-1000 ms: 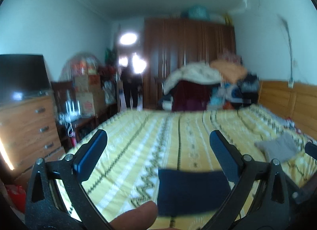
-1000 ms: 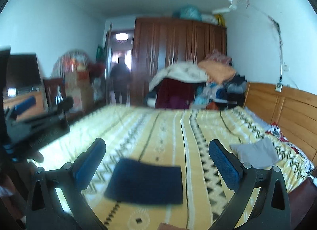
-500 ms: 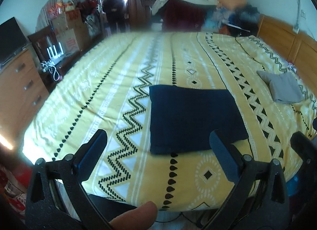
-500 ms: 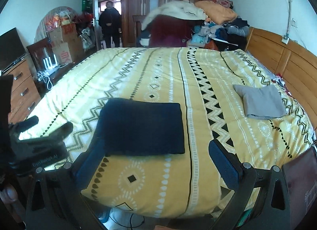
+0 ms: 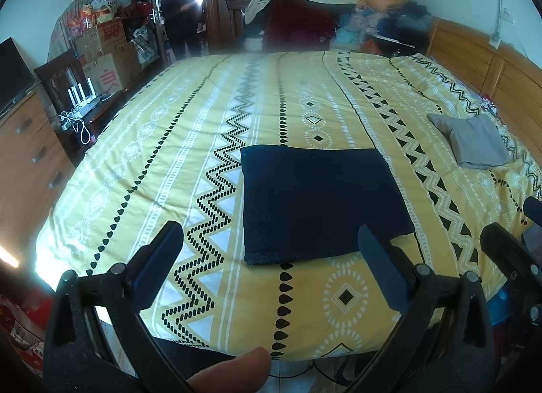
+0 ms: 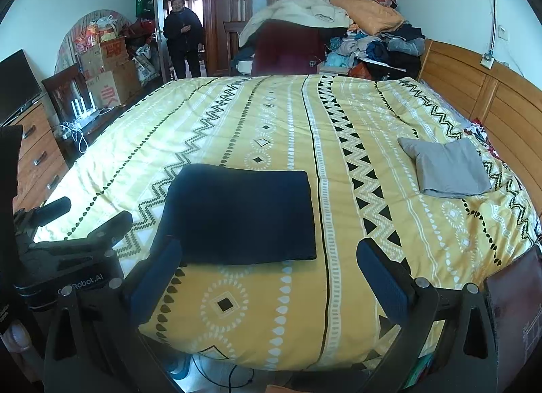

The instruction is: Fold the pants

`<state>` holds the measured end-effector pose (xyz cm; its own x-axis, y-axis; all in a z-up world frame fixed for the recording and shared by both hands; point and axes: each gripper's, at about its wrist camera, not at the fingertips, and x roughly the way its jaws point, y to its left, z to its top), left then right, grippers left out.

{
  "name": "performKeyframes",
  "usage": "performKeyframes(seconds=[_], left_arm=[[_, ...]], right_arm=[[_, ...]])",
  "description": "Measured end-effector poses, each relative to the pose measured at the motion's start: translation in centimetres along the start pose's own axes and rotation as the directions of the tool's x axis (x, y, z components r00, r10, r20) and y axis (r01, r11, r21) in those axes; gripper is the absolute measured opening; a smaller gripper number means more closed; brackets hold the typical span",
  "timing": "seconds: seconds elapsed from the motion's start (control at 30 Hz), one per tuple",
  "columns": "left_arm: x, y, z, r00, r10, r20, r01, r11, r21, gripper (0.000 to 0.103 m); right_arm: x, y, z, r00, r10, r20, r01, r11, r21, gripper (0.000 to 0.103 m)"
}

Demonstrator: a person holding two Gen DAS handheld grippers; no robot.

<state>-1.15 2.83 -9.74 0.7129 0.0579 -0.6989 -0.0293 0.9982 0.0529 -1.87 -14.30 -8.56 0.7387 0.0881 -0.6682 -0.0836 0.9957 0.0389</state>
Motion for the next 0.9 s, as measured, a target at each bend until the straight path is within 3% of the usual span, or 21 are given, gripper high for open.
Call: performKeyframes(seconds=[0.9], left_arm=[[0.7, -1.1, 0.6, 1.0, -0.017, -0.015, 0.017, 1.0, 0.012, 0.103]], right_arm=[[0.7, -0.7, 0.7, 1.0, -0.004, -0.025, 0.005, 1.0, 0.024, 0.103]])
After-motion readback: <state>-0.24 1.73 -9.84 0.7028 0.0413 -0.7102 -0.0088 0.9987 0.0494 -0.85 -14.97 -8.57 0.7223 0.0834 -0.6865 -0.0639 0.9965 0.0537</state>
